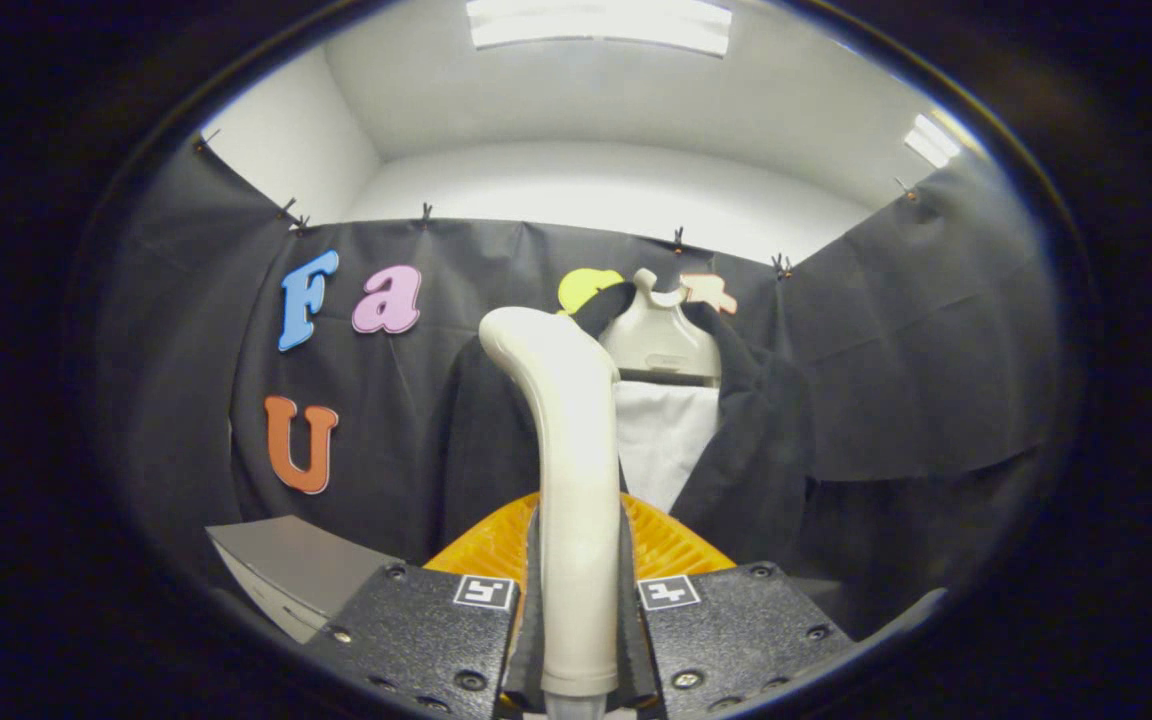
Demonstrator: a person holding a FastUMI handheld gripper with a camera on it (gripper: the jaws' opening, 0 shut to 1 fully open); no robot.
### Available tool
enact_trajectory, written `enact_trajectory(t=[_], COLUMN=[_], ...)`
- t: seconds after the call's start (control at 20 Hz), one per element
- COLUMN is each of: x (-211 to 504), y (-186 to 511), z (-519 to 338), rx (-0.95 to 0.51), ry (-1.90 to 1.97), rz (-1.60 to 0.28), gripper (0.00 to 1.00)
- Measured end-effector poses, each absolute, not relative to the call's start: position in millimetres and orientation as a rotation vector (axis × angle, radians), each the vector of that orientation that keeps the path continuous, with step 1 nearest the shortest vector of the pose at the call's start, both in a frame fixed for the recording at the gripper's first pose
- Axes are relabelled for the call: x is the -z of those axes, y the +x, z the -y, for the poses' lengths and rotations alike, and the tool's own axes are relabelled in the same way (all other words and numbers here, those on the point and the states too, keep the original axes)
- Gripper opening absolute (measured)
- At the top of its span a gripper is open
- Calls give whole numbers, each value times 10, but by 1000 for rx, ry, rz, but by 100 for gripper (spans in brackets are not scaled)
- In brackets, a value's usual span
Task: Iron the clothes twice with a garment steamer, once on the left side and once on the right side.
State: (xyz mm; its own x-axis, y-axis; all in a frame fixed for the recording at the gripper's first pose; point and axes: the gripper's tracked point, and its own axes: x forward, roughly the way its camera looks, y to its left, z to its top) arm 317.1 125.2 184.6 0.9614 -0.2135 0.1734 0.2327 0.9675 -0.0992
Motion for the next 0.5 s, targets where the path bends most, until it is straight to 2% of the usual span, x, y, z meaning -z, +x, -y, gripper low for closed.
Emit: enact_trajectory(t=[0.15, 0.5], x=[-1661, -1223], y=[3190, 3127], z=[-1251, -1076], rx=[172, 192], ry=[-72, -95], rz=[126, 65], gripper=[32, 32])
